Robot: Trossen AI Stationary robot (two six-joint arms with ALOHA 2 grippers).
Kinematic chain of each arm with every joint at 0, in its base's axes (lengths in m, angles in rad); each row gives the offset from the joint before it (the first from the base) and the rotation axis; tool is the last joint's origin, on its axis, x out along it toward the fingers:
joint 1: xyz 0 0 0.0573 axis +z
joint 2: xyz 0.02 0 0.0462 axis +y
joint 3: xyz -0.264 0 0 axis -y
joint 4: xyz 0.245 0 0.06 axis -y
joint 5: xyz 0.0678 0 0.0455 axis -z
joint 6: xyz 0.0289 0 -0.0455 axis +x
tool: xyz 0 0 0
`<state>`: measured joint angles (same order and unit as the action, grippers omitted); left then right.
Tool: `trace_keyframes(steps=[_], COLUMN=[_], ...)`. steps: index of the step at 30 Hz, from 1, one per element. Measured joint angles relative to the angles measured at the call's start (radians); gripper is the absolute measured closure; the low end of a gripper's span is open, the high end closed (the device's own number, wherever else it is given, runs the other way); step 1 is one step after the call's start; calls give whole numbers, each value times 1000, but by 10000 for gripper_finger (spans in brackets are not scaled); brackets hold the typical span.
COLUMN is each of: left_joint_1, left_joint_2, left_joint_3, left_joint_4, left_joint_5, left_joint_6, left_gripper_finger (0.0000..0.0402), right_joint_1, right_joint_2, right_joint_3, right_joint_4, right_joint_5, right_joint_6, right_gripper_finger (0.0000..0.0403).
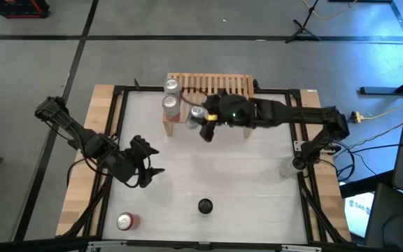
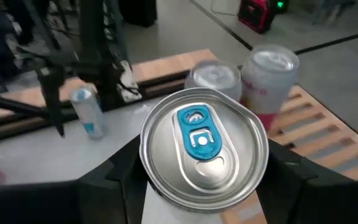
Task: Place canned beverage on shelf
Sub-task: Put the right blue soda can on the shelf
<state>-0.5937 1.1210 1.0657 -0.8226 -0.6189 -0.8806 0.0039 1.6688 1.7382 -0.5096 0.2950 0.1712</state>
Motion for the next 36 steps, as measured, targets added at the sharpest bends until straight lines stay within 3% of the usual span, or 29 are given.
trace_keyframes(steps=[8,16,24,36], left_joint_1=[59,112,141,142], left_joint_2=[0,0,0,0], left_joint_3=[0,0,0,0], left_joint_4=[9,14,17,16], left_joint_5=[0,0,6,7], left_joint_6=[0,-3,-6,0], left_gripper_finger=[53,53,53,53], right_joint_1=[-134,-247,-296,-299], right_joint_2=[32,137,210,215], right_joint_3=[1,123,163,163], right_joint_4=[58,0,-81,-60], right_joint_5=[-62,-182,-243,-236], right_joint_6=[-109,-175,-198,-200], right_gripper_finger=[186,185,185,185])
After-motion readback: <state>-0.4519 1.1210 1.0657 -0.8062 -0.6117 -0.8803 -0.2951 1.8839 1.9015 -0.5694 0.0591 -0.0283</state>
